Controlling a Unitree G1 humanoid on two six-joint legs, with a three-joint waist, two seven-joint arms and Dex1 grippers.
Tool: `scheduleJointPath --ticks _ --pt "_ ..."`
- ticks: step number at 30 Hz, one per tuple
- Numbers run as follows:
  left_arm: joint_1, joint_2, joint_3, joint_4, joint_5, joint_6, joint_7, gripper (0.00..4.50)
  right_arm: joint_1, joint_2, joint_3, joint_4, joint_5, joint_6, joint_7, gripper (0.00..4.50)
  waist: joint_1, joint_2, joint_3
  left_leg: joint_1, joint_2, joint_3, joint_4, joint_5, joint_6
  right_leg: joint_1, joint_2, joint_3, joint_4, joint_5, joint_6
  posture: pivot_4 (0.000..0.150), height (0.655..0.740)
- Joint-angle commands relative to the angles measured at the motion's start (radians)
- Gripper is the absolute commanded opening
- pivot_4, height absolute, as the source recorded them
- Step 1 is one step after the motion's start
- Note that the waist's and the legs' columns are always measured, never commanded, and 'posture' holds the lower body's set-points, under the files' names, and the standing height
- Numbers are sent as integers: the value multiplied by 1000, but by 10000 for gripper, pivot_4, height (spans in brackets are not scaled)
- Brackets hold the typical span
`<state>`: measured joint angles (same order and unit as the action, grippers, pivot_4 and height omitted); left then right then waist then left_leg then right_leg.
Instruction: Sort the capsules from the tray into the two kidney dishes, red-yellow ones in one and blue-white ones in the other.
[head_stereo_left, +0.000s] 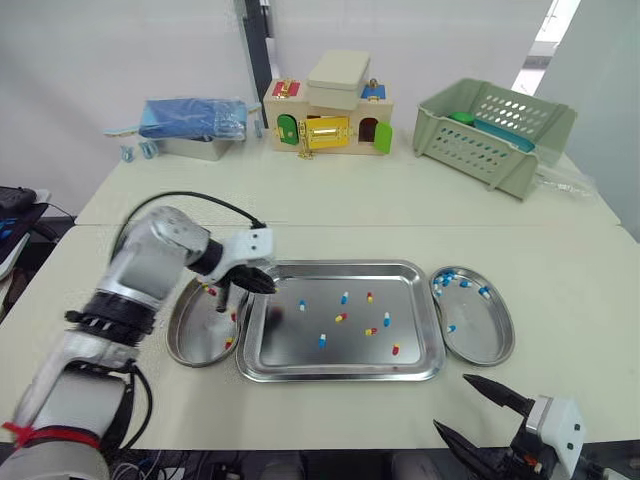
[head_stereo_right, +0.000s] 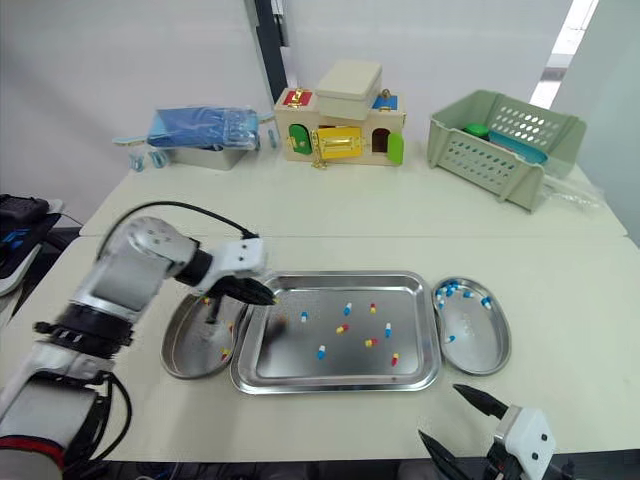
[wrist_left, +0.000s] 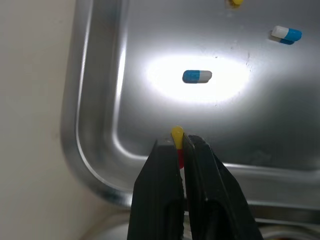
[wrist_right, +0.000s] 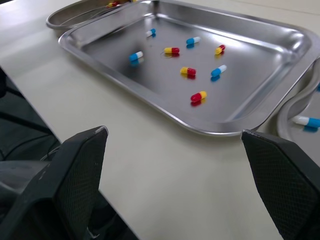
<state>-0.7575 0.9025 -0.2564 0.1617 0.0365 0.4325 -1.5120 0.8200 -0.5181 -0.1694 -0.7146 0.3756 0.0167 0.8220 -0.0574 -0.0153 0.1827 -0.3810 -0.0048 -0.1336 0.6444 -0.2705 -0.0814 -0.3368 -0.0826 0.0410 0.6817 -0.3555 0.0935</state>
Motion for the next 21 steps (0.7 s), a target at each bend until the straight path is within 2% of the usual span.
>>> scheduleJointPath --ticks 1,5,9,14,20,21 --pt "40 90 96 -114 -59 120 4 447 4 -30 3 -28 14 -36 41 45000 2 0 0 0 0 0 0 0 0 0 0 0 0 0 0 1500 7400" --pt "133 183 176 -188 -98 208 40 447 -30 -69 1 -24 34 -25 73 45000 4 0 0 0 0 0 0 0 0 0 0 0 0 0 0 1500 7400" --pt "251 224 239 -253 -142 279 92 447 -95 -102 2 -3 55 2 89 45000 3 0 0 0 0 0 0 0 0 0 0 0 0 0 0 1500 7400" --pt "357 222 266 -294 -166 301 170 447 -140 -134 -1 23 69 17 112 45000 8 -1 0 0 0 0 0 0 0 0 0 0 0 0 0 1500 7400" --pt "355 212 251 -287 -191 303 220 447 -170 -157 -20 1 91 62 95 45000 17 -1 1 0 0 1 0 0 0 0 0 0 0 0 0 1500 7400" --pt "351 212 246 -283 -194 301 225 2721 -178 -158 -18 -10 95 75 85 45000 18 -1 1 0 0 1 0 0 0 0 0 0 0 0 0 1500 7400"
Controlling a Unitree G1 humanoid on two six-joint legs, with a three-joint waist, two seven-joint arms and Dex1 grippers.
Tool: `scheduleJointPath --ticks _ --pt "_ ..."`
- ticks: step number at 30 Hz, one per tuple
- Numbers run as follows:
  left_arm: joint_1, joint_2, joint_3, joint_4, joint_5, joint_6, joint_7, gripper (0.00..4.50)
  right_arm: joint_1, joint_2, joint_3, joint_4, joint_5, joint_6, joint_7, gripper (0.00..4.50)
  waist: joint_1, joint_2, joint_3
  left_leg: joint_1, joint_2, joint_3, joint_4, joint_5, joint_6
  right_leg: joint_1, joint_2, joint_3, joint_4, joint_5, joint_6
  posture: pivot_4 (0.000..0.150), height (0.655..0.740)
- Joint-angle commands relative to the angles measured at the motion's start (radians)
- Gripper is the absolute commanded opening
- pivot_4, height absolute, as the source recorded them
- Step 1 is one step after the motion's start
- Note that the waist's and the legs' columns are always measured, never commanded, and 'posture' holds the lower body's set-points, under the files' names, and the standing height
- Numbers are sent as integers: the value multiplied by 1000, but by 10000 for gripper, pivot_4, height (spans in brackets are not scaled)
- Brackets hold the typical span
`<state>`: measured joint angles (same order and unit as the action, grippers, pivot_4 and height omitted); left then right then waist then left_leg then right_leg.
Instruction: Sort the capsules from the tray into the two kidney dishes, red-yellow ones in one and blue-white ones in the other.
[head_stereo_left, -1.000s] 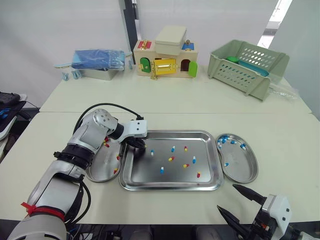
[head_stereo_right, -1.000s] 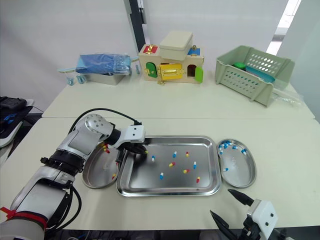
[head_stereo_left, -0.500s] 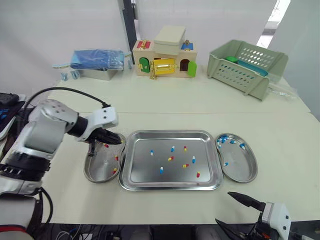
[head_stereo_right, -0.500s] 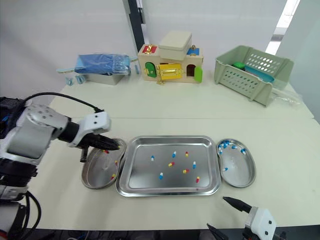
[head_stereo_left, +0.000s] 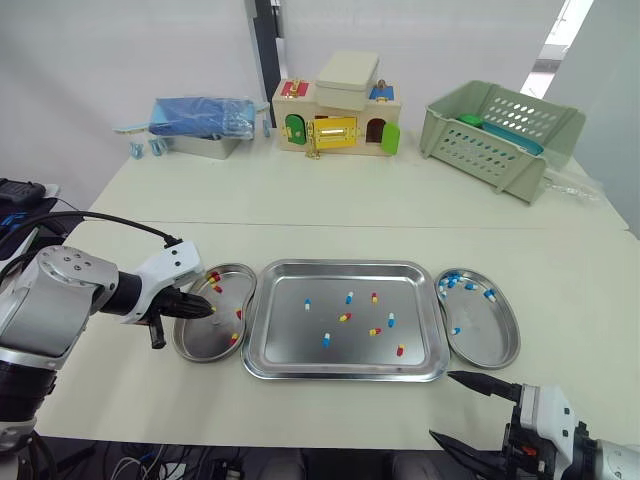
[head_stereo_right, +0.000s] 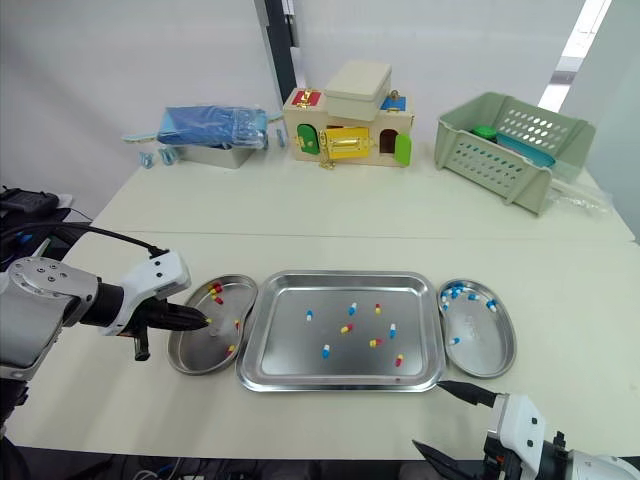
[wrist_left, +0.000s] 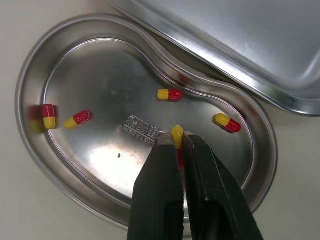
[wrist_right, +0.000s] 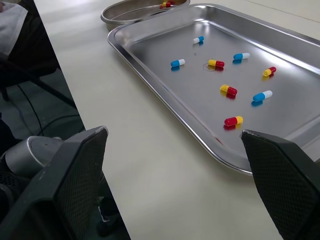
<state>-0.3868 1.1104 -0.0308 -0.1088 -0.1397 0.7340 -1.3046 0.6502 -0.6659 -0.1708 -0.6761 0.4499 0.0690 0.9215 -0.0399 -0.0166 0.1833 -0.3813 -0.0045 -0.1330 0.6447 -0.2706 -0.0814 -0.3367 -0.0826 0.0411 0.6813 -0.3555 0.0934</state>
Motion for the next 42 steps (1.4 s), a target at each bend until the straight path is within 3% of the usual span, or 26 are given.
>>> scheduleJointPath --ticks 1,3,14,27,35,42 --pt "-24 3 15 -9 -21 -2 23 5507 -15 -11 -15 -59 24 36 -24 45000 1 0 0 0 0 0 0 0 0 0 0 0 0 0 0 1500 7400" --pt "-27 4 9 -5 -27 -3 30 10024 -21 -10 -14 -75 27 55 -36 45000 1 0 0 0 0 0 0 0 0 0 0 0 0 0 0 1500 7400" --pt "-10 12 13 8 -61 -7 52 43758 -42 -23 -63 -68 55 95 -33 45000 1 0 0 0 0 0 0 0 0 0 0 0 0 0 0 1500 7400" --pt "33 18 48 34 -97 -49 55 44630 -36 -18 -93 -12 58 71 3 45000 0 0 0 0 0 0 0 0 0 0 0 0 0 0 0 1500 7400" --pt "261 46 399 100 -222 -166 -53 44630 11 -124 -327 31 175 192 90 45000 -10 0 0 1 1 1 -1 0 0 -1 0 1 0 0 0 1500 7400" --pt "405 62 618 243 -224 -273 -82 44630 -92 -260 -523 190 281 363 148 45000 -8 0 0 1 1 2 -1 0 0 0 0 1 0 0 0 1500 7400"
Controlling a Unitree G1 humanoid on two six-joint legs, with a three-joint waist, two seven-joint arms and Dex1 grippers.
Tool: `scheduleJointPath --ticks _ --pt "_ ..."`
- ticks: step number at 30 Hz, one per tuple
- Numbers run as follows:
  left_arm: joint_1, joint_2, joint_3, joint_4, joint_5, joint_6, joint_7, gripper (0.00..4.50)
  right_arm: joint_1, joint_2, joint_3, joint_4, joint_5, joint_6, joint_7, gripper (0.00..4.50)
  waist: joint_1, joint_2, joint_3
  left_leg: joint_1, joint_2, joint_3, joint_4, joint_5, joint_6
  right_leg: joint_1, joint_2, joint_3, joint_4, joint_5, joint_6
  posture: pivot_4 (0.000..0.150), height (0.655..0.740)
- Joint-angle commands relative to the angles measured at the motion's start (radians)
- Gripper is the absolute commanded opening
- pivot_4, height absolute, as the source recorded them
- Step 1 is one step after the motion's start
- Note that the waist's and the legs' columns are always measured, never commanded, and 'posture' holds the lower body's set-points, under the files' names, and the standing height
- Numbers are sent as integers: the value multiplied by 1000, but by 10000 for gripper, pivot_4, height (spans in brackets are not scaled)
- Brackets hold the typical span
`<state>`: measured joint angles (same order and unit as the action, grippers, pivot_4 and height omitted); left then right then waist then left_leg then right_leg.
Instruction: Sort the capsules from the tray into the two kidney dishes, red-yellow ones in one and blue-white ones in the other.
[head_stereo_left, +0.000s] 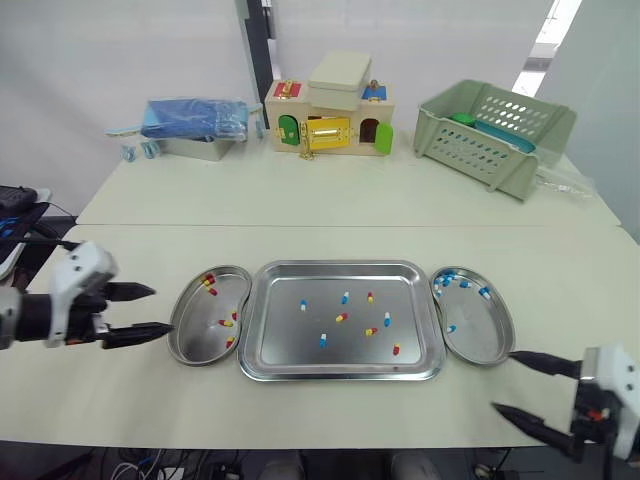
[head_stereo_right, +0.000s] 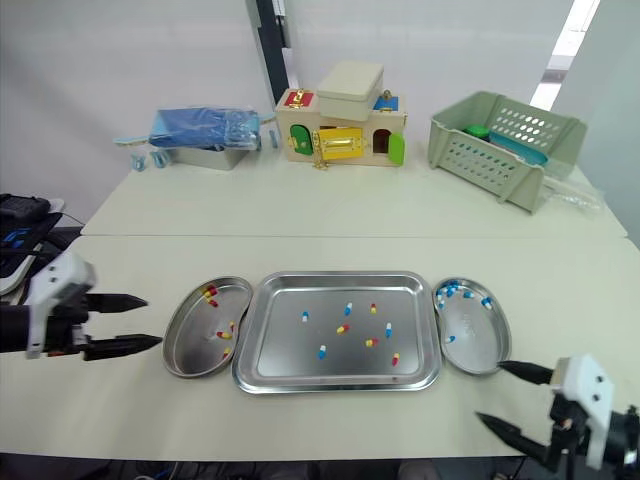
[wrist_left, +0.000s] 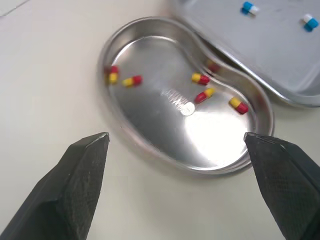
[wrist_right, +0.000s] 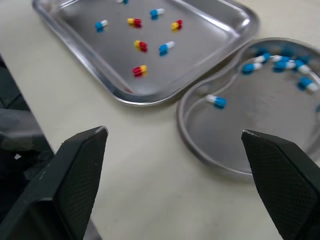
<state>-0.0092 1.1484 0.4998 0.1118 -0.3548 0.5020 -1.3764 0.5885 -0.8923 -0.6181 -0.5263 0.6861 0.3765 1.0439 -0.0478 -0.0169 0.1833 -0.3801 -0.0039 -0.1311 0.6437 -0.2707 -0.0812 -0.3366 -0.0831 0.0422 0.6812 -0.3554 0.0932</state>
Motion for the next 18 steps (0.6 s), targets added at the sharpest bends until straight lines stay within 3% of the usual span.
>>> scheduleJointPath --ticks 1,9,18 --pt "36 20 106 33 -6 -49 3 44630 -41 -50 -88 66 37 65 40 45000 0 0 0 0 0 0 0 0 0 0 0 0 0 0 0 1500 7400" --pt "188 -11 196 176 69 -237 61 44630 -147 -164 -45 378 -139 -11 147 45000 0 -1 0 0 0 1 -1 0 0 0 -1 0 -1 0 0 1500 7400" --pt "226 -39 196 208 56 -295 107 44630 -291 -179 41 478 -195 -23 187 45000 -7 0 0 0 0 1 -1 0 0 -1 0 0 -1 0 0 1500 7400"
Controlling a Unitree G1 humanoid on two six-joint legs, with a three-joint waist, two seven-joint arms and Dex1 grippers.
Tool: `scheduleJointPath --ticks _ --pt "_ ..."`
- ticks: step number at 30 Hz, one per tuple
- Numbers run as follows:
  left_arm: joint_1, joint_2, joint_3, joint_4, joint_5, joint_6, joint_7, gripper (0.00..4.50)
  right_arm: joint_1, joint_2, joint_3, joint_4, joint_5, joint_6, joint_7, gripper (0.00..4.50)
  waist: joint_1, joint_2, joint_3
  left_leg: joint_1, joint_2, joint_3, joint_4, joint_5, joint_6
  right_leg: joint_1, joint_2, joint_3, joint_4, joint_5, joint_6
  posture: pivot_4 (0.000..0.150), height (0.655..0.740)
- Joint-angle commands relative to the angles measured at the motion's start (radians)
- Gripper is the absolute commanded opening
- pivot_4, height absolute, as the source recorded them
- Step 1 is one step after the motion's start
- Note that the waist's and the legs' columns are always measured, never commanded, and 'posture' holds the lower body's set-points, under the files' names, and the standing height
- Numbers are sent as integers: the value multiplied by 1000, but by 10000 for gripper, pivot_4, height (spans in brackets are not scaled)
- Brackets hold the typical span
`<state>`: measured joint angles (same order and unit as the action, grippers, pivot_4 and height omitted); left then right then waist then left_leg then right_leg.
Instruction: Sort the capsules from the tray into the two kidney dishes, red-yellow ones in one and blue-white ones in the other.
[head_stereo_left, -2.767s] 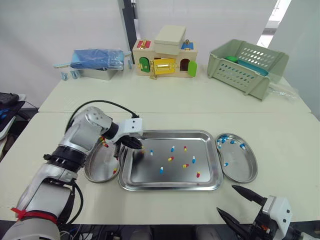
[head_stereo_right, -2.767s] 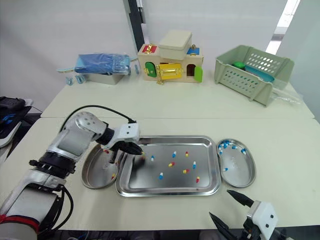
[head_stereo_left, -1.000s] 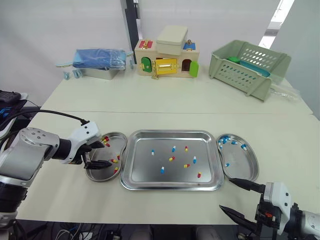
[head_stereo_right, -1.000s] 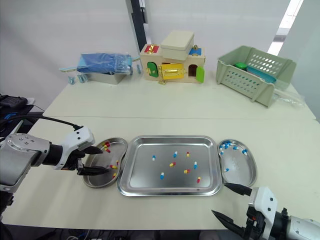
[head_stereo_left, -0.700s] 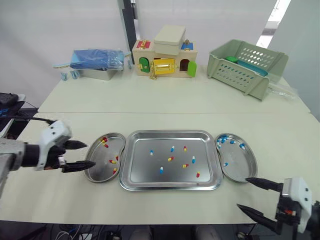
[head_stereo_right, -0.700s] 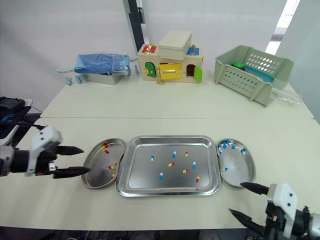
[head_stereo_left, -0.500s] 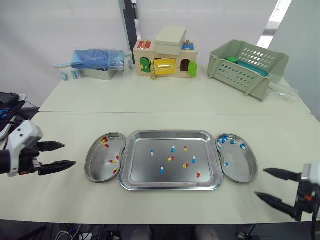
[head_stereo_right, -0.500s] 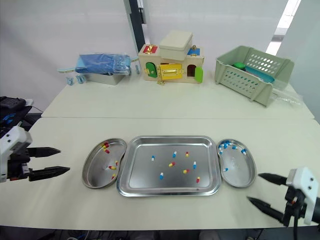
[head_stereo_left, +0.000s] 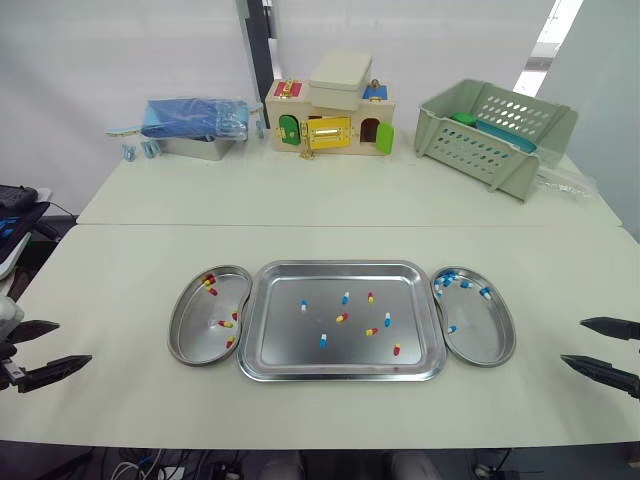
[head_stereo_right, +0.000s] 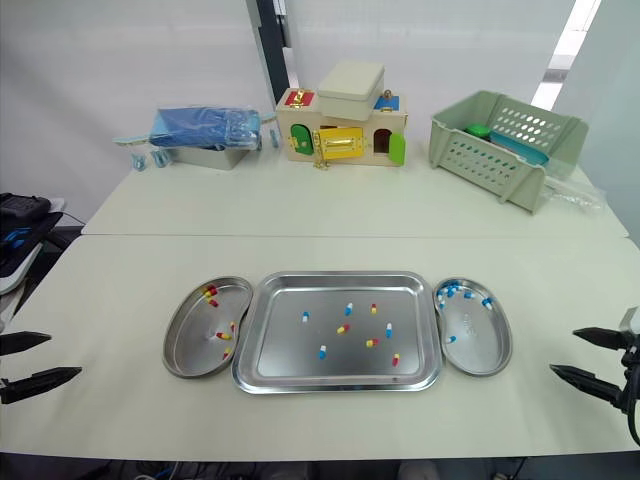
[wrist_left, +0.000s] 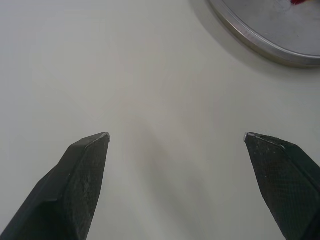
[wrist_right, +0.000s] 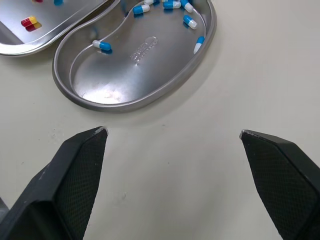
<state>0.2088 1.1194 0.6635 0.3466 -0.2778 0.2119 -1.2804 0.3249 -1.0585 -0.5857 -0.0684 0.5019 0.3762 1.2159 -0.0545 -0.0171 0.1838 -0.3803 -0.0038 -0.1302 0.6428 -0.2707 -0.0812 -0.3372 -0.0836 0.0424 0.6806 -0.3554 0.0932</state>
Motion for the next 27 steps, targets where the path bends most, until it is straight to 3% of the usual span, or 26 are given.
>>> scheduleJointPath --ticks 1,14,22,25,27 --pt "14 -16 35 -38 -25 -3 14 44630 -39 -13 16 29 -15 -24 20 45000 0 0 0 0 0 0 0 0 0 0 0 0 0 0 0 1500 7400" --pt "71 -56 59 -122 -96 21 -1 44630 -81 -17 22 73 -47 -54 72 45000 0 0 0 0 0 0 0 0 0 0 0 0 0 0 0 1500 7400" --pt "265 -325 106 -634 -298 101 56 44630 -191 -79 81 192 -80 -104 133 45000 -2 0 0 0 0 2 1 0 0 0 -1 2 0 0 0 1500 7400" --pt "386 -452 89 -784 -343 37 35 44630 -215 -86 89 208 -84 -105 141 45000 -1 0 0 0 -1 3 1 0 0 0 -2 2 -1 0 0 1500 7400" --pt "485 -590 -9 -805 -282 -159 -24 44630 -215 -95 102 208 -92 -105 157 45000 -2 2 -1 0 -1 3 1 0 0 0 -2 2 -1 0 0 1500 7400"
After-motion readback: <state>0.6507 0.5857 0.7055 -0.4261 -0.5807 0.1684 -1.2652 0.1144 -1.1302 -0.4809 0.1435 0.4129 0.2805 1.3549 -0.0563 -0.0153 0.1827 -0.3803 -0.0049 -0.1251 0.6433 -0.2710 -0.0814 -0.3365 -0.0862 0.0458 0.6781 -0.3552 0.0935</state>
